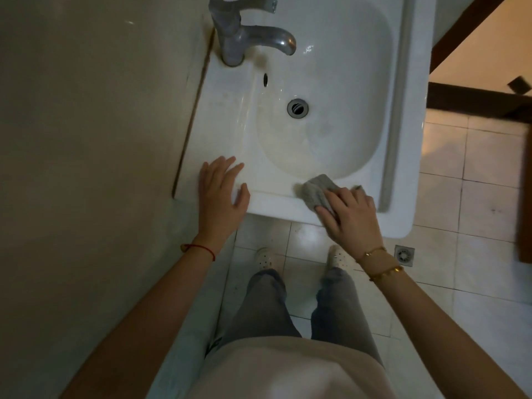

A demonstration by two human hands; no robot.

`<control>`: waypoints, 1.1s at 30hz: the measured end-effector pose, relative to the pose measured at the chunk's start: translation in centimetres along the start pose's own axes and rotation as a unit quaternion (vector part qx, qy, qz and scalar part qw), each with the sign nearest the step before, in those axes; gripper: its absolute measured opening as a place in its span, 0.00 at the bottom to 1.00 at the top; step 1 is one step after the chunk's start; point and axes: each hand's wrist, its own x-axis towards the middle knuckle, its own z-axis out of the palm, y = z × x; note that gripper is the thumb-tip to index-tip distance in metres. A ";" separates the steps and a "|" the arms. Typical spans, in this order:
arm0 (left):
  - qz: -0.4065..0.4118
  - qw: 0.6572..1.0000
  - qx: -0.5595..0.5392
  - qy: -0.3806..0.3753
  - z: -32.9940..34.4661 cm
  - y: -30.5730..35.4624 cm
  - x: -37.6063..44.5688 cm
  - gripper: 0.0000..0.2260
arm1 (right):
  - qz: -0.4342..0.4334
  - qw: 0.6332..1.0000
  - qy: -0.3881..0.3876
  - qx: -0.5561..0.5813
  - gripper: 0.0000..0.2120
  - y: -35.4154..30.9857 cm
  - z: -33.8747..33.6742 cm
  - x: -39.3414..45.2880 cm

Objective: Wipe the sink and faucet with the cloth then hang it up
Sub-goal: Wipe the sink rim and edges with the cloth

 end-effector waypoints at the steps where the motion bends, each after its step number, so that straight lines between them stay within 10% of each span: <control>1: -0.004 1.000 -0.007 -0.008 0.5 1.4 -0.3 0.17 | -0.004 1.000 0.002 -0.004 0.20 1.4 -0.5 -0.6; 14: -0.253 0.959 0.061 0.110 11.1 17.9 -1.5 0.14 | -0.416 0.909 -0.009 -0.028 0.18 18.3 -4.9 5.6; 21: -0.403 0.886 0.051 0.222 13.9 22.6 0.7 0.16 | -0.365 0.929 -0.041 0.030 0.15 18.0 -4.9 10.6; 27: -0.424 0.874 0.090 0.218 13.9 22.6 1.1 0.17 | -0.531 0.842 -0.080 0.046 0.18 18.8 -4.2 9.4; 33: -0.428 0.871 0.089 0.225 14.0 22.8 1.3 0.17 | -0.415 0.908 -0.042 0.035 0.17 21.4 -5.2 15.6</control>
